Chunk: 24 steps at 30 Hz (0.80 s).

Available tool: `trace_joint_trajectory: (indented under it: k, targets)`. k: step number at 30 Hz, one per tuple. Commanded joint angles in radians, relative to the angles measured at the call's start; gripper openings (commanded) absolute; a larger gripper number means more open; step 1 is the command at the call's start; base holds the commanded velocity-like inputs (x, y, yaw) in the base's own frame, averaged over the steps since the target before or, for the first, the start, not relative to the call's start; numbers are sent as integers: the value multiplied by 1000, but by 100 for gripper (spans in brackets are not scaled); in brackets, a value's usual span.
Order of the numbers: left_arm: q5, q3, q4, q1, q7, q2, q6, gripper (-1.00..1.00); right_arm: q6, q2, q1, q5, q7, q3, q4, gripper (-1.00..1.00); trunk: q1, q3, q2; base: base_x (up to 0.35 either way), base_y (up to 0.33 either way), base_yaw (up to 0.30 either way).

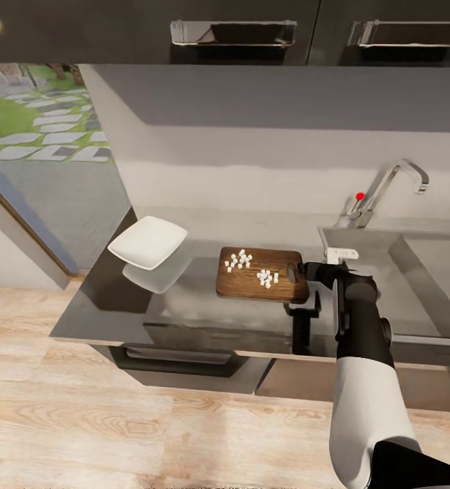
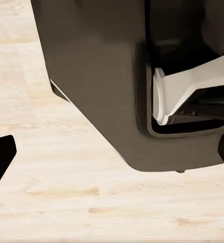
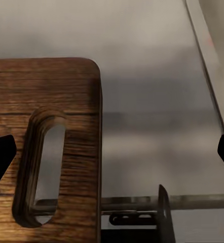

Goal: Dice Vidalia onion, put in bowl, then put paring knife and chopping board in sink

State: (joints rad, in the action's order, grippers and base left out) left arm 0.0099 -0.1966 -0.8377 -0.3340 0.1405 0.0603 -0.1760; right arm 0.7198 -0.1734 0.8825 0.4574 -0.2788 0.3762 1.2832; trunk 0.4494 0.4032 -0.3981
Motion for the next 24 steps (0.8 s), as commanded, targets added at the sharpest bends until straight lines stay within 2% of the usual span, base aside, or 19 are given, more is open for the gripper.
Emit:
trace_joint_trajectory:
  k: [1, 24]
  targets:
    - [1, -3, -2, 0, 6, -1, -7, 100, 3, -1, 1, 10, -10, 3, 1, 100, 1, 3, -2, 2, 0, 0]
    - [1, -3, 26, 0, 5, 0, -7, 100, 3, -1, 1, 9, -10, 3, -5, 100, 1, 32, -2, 14, -4, 0]
